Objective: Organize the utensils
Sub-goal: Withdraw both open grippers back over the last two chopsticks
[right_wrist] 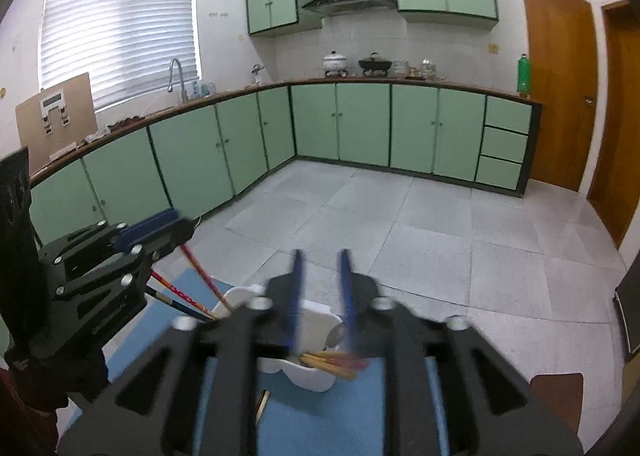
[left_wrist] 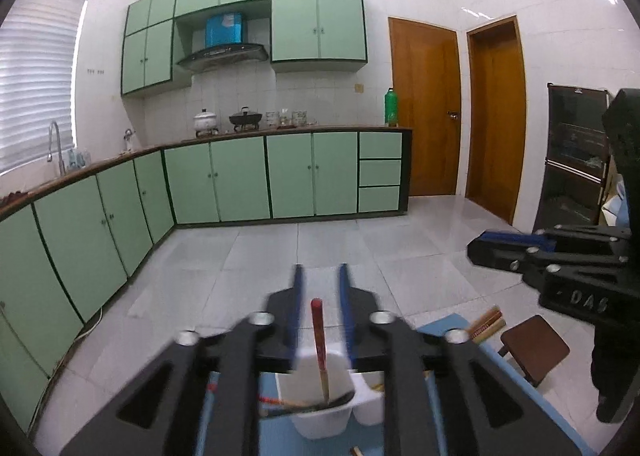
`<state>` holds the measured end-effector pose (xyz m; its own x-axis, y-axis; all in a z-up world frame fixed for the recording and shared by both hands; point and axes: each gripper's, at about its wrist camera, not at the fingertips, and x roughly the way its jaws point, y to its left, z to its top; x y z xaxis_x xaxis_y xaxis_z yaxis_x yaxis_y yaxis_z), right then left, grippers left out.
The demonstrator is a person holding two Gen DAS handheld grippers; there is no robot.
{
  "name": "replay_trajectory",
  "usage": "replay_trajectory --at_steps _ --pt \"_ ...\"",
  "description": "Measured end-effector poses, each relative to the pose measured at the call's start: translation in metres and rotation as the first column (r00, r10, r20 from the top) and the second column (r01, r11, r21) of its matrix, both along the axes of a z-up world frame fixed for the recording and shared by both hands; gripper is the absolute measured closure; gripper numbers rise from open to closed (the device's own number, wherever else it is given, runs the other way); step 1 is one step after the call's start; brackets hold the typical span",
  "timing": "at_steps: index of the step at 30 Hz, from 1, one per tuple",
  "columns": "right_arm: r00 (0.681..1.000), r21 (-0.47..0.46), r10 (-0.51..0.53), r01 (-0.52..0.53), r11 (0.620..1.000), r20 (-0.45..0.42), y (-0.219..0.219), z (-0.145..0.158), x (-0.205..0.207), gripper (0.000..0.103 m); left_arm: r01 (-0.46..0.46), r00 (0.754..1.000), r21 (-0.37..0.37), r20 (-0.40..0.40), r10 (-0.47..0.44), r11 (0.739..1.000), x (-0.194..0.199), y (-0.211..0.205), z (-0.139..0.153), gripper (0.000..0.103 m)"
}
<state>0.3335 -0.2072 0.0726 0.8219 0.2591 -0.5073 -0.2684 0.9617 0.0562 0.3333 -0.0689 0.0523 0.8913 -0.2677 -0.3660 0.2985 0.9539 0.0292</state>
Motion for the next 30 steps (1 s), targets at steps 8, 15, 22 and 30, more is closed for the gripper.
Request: replay_trajectory --at_steps 8,15,22,30 --pt "0.994 -0.016 -0.058 0.06 0.998 0.095 -0.021 0.006 -0.065 0.036 -0.019 1.0 -0.031 -0.019 0.018 0.999 -0.051 0.023 -0.001 0.053" --pt "0.995 0.002 -0.073 0.073 0.997 0.064 -0.033 -0.039 -0.135 0.012 -0.053 0.993 -0.05 -0.105 0.048 0.997 -0.108 0.038 -0.04 0.036" --pt "0.989 0.039 -0.082 0.087 0.995 -0.119 -0.025 -0.115 -0.175 0.009 -0.088 0.959 -0.007 -0.272 0.083 0.996 -0.145 0.04 -0.109 0.03" --pt "0.957 0.035 -0.078 0.091 0.995 -0.28 -0.001 -0.18 -0.199 0.009 -0.103 0.904 0.064 -0.411 0.121 0.993 -0.164 0.046 -0.174 0.03"
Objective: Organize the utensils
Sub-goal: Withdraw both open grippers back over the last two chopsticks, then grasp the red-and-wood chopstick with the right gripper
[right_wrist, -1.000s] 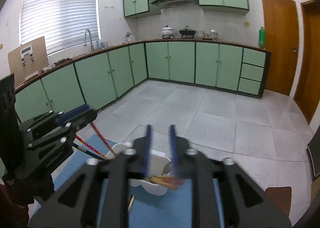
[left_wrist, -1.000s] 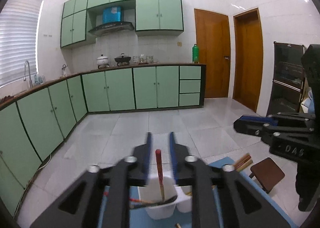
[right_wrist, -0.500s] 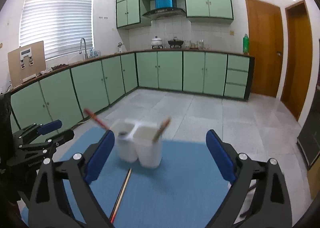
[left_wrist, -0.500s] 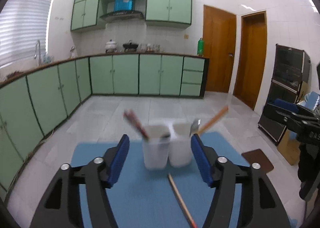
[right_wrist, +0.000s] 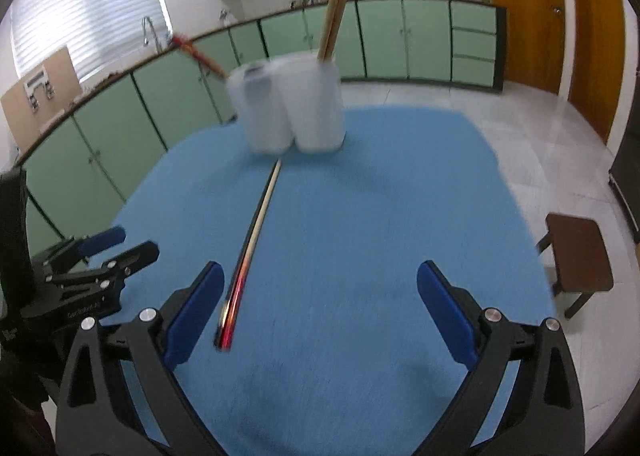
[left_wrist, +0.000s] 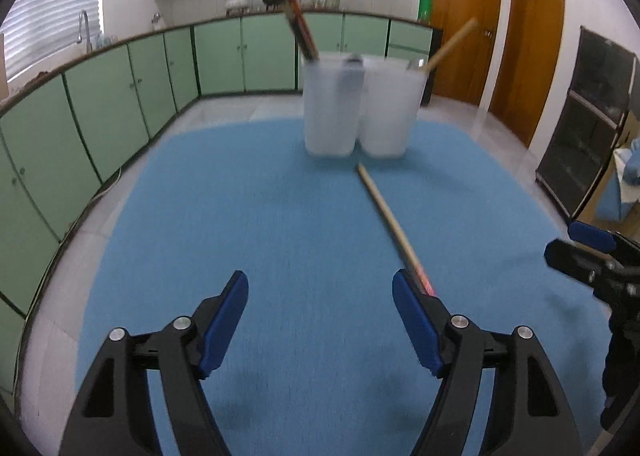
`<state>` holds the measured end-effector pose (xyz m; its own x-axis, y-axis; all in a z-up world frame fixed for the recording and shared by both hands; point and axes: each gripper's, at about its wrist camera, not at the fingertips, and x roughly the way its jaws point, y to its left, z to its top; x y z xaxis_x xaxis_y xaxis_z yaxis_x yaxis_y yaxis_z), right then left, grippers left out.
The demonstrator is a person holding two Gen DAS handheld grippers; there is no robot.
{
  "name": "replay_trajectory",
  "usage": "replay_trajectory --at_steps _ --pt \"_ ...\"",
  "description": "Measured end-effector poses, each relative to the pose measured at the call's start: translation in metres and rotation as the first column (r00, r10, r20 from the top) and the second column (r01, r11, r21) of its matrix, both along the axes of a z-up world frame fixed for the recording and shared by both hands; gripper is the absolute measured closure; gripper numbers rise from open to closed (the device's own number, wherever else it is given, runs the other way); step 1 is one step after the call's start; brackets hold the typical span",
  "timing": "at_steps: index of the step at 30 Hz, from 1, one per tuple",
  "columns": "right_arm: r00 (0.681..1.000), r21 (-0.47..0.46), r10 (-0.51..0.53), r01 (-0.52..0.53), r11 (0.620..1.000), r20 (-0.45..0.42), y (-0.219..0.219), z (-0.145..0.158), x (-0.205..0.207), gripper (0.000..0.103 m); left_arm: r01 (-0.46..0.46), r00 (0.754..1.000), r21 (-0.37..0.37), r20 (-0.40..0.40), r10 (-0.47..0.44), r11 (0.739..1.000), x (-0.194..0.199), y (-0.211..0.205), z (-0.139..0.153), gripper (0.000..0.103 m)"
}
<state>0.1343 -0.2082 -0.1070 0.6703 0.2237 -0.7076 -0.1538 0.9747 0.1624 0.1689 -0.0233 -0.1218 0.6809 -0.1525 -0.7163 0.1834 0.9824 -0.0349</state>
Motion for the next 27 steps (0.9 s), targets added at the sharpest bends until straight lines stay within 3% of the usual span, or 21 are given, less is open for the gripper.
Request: replay_trajectory --at_steps 8,11,18,27 --pt "0.998 -0.06 0.039 -0.042 0.997 -0.05 0.028 -0.024 -0.007 0.01 -0.016 0.999 0.043 -0.042 0.018 0.999 -0.008 0.0 -0.024 0.03" --pt "0.996 -0.077 0.059 -0.064 0.995 -0.067 0.035 -0.031 -0.009 0.021 -0.025 0.999 0.066 -0.047 0.028 0.997 -0.01 -0.001 -0.029 0.03" --pt "0.991 -0.106 0.083 -0.094 0.99 -0.108 0.047 -0.044 -0.013 0.03 -0.047 0.996 0.046 -0.07 0.05 0.998 -0.007 0.005 -0.034 0.03" --pt "0.989 -0.139 0.086 -0.103 0.985 -0.121 0.052 -0.048 -0.011 0.031 -0.056 0.995 0.03 -0.086 0.058 0.998 -0.004 0.01 -0.033 0.03"
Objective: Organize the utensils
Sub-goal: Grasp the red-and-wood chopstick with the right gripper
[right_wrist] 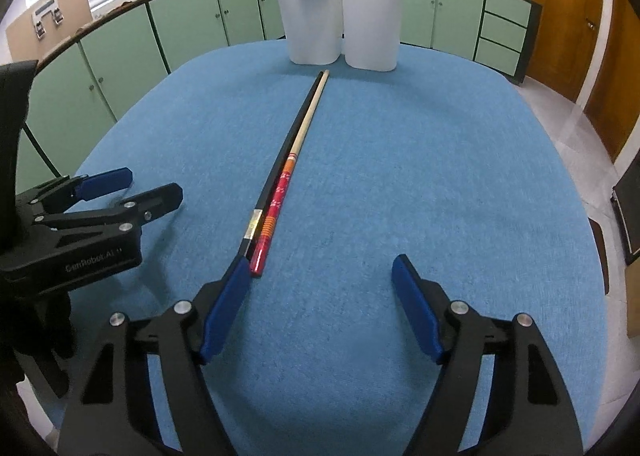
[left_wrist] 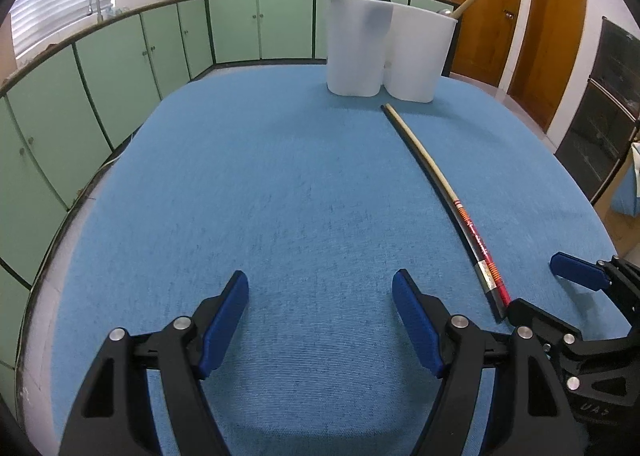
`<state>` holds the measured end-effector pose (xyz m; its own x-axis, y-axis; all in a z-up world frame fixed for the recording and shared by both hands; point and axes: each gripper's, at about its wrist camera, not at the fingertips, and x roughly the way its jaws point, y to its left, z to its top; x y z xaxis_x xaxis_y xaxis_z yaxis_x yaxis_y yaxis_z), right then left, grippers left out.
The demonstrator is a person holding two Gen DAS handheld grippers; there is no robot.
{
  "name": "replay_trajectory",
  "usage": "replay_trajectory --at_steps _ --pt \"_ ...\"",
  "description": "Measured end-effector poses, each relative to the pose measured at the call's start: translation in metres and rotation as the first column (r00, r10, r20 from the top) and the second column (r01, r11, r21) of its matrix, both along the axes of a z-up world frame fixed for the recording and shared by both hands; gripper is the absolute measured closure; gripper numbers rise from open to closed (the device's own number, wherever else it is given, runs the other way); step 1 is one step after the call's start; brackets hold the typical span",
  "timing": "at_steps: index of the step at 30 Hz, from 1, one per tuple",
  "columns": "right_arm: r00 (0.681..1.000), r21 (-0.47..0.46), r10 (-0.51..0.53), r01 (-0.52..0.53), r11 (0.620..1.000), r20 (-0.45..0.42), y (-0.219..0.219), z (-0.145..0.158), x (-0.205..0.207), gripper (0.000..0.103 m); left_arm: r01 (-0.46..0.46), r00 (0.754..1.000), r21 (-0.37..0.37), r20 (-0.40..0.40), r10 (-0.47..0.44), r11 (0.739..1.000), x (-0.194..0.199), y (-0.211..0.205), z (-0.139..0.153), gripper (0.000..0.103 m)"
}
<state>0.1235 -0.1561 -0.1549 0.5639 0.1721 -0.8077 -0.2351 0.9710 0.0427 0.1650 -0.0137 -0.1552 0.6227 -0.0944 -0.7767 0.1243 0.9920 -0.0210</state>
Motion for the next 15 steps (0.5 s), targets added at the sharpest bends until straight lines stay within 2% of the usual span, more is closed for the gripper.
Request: replay_trajectory --at_steps 5,9,15 --pt "1.0 -0.032 0.026 -0.025 0.999 0.009 0.0078 0.0003 -0.0032 0.032 0.001 1.0 0.001 -0.003 -0.001 1.0 0.0002 0.0001 0.0002 0.03" --pt "1.0 -0.047 -0.002 0.003 0.999 0.015 0.0057 0.0004 -0.0024 0.039 -0.001 1.0 -0.001 0.002 0.001 1.0 0.0006 -0.0017 0.0008 0.03" --pt "1.0 0.0 -0.025 0.025 1.0 0.008 0.0002 0.0011 -0.0029 0.048 -0.003 1.0 0.0 0.002 0.003 1.0 0.0 -0.0013 0.0003 0.03"
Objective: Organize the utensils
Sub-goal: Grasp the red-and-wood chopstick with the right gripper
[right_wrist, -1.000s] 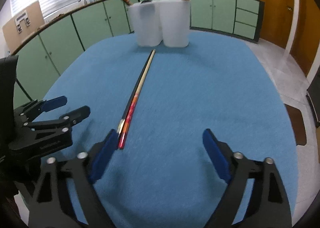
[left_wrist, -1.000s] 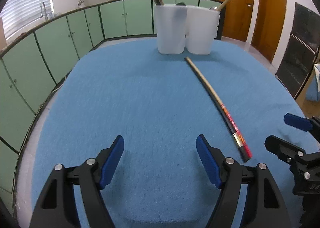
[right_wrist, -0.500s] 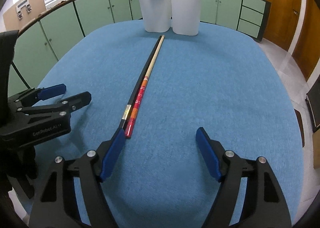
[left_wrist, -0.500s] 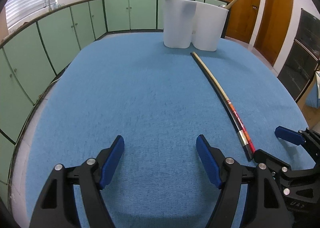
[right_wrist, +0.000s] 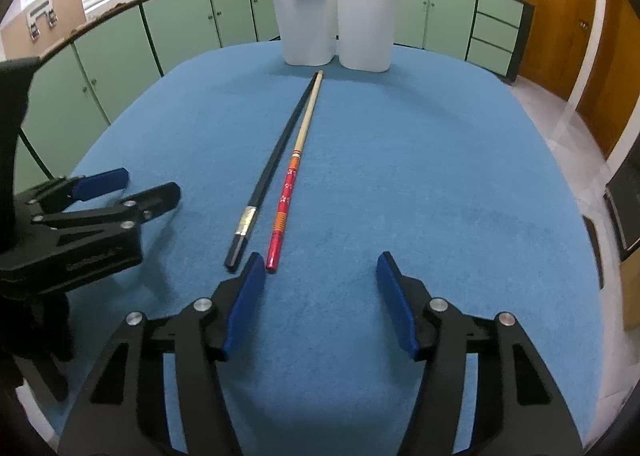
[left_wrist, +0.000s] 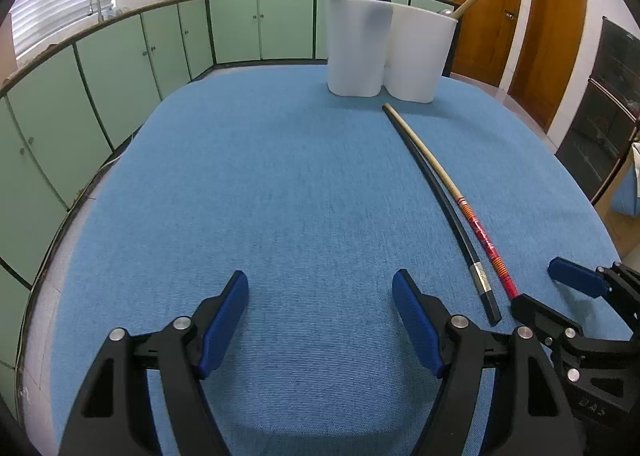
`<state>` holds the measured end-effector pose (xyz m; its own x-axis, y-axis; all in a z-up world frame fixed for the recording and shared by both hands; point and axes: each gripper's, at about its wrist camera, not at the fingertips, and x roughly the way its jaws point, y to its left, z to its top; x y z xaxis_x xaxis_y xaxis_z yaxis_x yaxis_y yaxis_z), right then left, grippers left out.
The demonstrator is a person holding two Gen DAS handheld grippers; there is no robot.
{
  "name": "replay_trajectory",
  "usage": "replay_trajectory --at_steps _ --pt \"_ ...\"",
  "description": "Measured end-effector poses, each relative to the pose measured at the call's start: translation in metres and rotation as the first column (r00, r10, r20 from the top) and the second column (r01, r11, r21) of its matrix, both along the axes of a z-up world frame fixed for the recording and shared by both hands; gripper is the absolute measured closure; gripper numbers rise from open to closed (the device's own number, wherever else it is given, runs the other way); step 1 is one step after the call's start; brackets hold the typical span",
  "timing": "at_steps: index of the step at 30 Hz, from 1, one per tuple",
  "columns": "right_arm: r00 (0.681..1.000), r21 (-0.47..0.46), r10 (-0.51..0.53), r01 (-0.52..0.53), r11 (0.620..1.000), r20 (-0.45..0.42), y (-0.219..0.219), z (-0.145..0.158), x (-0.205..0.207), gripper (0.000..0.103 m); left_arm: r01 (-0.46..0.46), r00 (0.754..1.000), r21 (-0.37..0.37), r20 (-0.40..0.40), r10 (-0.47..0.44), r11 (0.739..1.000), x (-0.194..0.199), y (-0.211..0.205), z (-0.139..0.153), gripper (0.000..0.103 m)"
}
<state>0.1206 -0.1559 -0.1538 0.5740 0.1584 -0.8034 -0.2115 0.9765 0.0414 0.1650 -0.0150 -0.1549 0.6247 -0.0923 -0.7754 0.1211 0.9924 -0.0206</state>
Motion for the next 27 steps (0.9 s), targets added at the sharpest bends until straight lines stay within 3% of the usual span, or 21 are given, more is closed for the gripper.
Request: replay_trajectory --at_steps 7,11,19,27 --pt "1.0 0.011 0.029 -0.029 1.0 0.01 0.012 -0.001 -0.001 0.072 -0.003 1.0 0.003 0.002 0.003 1.0 0.0 0.0 -0.001 0.03" --pt "0.999 0.026 0.04 -0.041 0.999 0.007 0.014 -0.001 0.0 0.098 0.004 1.0 0.012 0.004 -0.004 1.0 -0.001 -0.002 0.0 0.03" --pt "1.0 0.036 0.003 -0.004 0.999 0.017 -0.004 0.001 -0.001 0.098 0.023 1.0 0.041 0.017 -0.023 0.999 -0.003 -0.009 0.002 0.03" --pt "0.996 0.031 -0.087 0.086 0.996 0.019 -0.046 0.0 -0.006 0.098 0.08 0.997 -0.039 0.016 -0.08 0.996 -0.012 -0.034 0.007 0.032"
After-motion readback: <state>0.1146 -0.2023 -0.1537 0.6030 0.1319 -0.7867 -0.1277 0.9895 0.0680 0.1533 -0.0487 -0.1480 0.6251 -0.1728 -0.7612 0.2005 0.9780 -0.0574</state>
